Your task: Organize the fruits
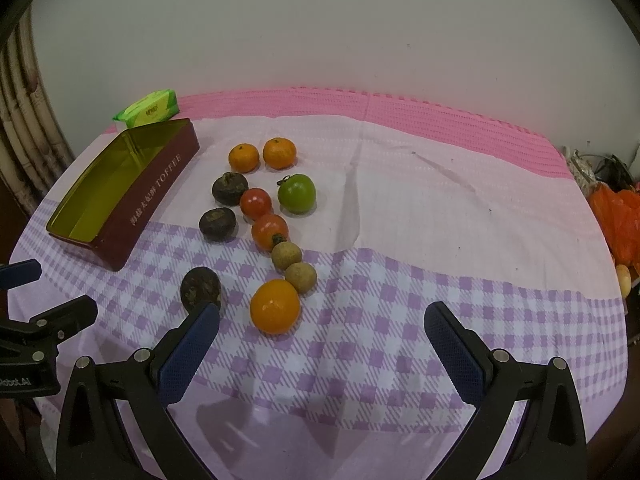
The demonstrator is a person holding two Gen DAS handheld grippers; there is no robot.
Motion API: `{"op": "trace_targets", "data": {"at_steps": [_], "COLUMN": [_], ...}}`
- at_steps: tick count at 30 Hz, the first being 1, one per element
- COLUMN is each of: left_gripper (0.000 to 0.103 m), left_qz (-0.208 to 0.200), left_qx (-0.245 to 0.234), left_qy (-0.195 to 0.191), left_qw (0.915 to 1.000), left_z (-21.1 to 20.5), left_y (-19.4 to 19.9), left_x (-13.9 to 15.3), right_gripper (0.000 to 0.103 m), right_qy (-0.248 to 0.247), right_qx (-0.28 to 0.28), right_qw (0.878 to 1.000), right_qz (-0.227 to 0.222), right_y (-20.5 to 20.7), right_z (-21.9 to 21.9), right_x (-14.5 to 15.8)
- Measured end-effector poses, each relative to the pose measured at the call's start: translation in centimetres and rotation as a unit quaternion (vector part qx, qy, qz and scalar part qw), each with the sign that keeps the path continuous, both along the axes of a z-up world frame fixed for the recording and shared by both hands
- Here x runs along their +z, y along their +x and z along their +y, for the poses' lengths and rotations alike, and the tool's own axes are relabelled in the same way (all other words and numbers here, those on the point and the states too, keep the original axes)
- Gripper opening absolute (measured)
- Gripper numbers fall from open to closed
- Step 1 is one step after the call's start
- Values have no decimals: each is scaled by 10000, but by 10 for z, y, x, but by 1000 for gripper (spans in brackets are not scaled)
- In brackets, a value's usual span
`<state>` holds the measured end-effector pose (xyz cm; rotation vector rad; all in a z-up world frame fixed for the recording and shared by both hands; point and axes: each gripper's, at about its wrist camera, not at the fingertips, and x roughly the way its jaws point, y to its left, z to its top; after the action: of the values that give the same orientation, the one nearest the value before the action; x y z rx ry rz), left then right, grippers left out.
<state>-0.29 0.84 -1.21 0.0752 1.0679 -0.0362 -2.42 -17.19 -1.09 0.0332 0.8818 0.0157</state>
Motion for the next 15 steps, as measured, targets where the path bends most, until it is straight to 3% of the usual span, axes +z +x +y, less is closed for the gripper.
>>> {"op": "trace_targets", "data": {"at_steps": [15], "left_gripper": [101], "left_qz": [92], "left_qx": [-19], "left_qy": [32], "left_qw": [10000], "left_z": [-1], "left_y": [3], "left_x": [-6], "right_gripper": [102], "right_qy": [4], "right_qx": [10], "right_qw": [10000], "right_qz": [98], "right_y": [2], "right_z": [1], "right_x": [-2]}}
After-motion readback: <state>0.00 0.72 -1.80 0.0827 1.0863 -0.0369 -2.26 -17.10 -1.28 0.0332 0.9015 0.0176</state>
